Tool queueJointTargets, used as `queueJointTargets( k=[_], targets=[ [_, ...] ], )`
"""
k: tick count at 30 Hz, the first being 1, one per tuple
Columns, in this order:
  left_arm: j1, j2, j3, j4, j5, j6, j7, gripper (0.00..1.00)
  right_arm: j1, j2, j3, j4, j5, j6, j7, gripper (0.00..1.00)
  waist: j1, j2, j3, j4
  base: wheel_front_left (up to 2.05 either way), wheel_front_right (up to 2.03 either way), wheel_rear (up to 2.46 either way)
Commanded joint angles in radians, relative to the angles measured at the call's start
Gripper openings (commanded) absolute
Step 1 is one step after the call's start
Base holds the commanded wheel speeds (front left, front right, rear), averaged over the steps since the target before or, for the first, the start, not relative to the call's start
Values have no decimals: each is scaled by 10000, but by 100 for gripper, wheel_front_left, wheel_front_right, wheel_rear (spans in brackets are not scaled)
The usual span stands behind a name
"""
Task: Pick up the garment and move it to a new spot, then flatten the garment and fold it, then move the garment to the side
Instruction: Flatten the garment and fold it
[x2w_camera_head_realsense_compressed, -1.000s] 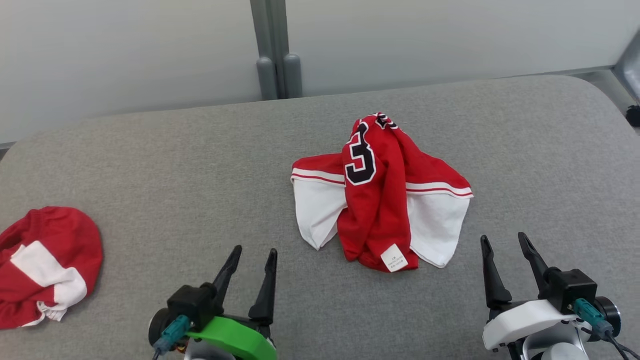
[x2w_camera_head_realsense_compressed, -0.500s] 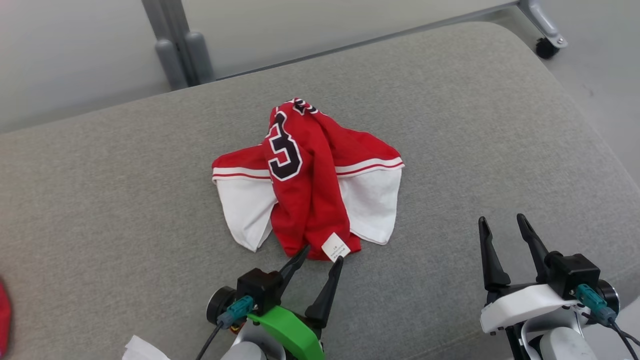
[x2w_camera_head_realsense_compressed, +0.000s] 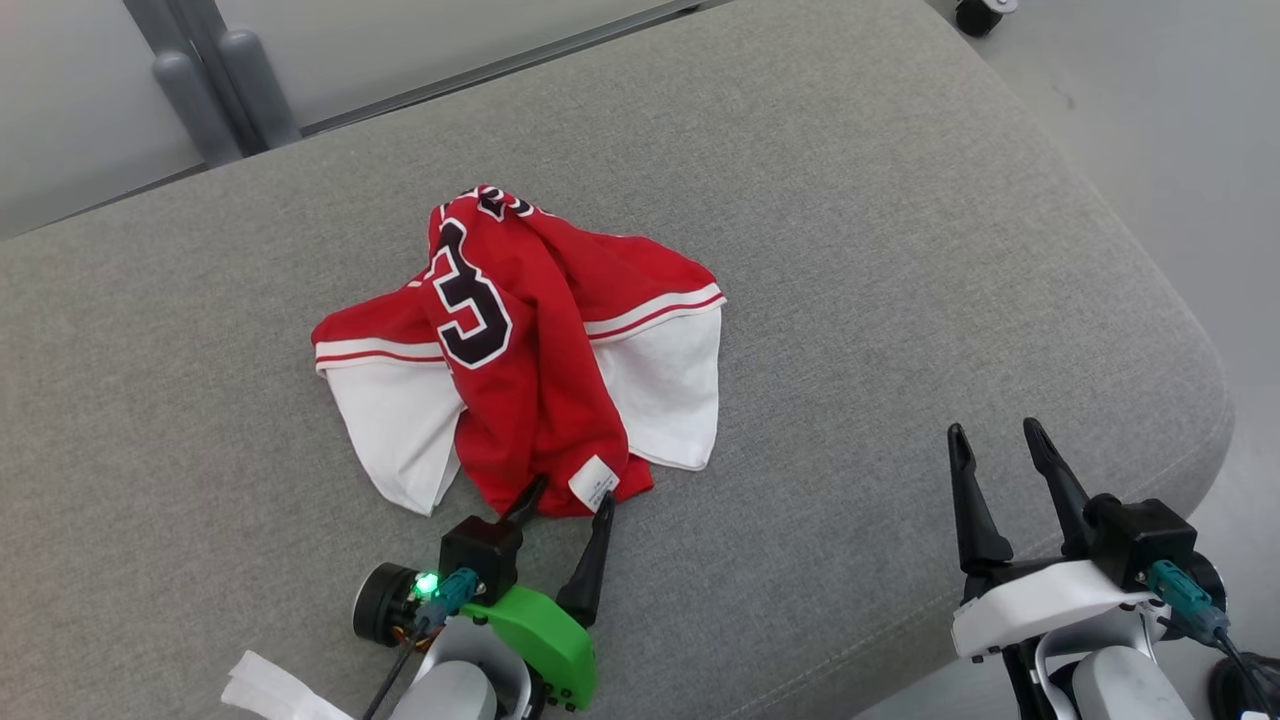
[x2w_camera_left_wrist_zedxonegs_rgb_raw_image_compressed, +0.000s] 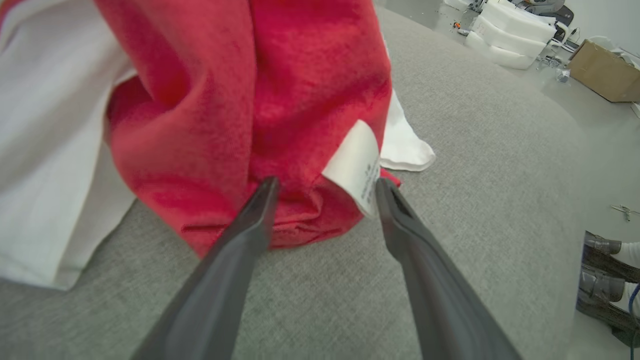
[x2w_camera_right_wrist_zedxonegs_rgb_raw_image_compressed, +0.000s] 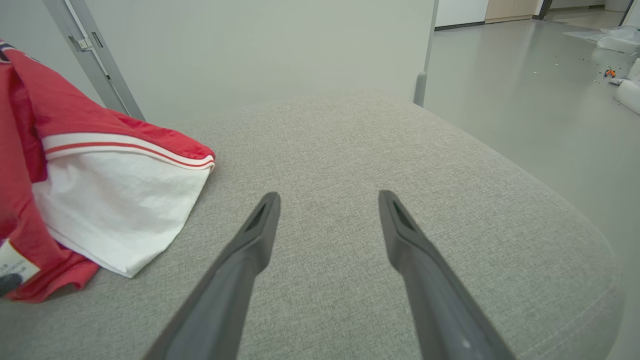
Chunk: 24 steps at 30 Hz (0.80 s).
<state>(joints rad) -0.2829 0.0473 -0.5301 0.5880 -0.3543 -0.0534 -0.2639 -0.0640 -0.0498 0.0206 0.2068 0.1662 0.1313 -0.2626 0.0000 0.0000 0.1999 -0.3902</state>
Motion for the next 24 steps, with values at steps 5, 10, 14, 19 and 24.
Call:
queueJointTargets(
  k=[5,10,14,19,24],
  targets=[
    [-419,61,-262,469,247,310,-8,100,-51,-14,55,-36,66,-10,-33,100,0,0,70,61,0,0,0],
    [-741,61,-493,889,417,856,-8,0,-143,-14,42,-40,19,-10,-34,100,0,0,113,183,0,0,0],
    [-987,59,-528,952,302,1170,-8,0,-176,-15,12,-20,-26,-10,-34,100,0,0,98,334,0,0,0],
    [-1080,62,131,-569,568,1469,-9,0,-146,-15,-71,-32,-30,-10,-33,100,0,0,26,643,0,0,0],
    [-1103,56,877,-2581,1141,1314,-8,0,-66,-17,-77,21,25,-10,-32,100,0,0,-93,984,0,0,0]
  ],
)
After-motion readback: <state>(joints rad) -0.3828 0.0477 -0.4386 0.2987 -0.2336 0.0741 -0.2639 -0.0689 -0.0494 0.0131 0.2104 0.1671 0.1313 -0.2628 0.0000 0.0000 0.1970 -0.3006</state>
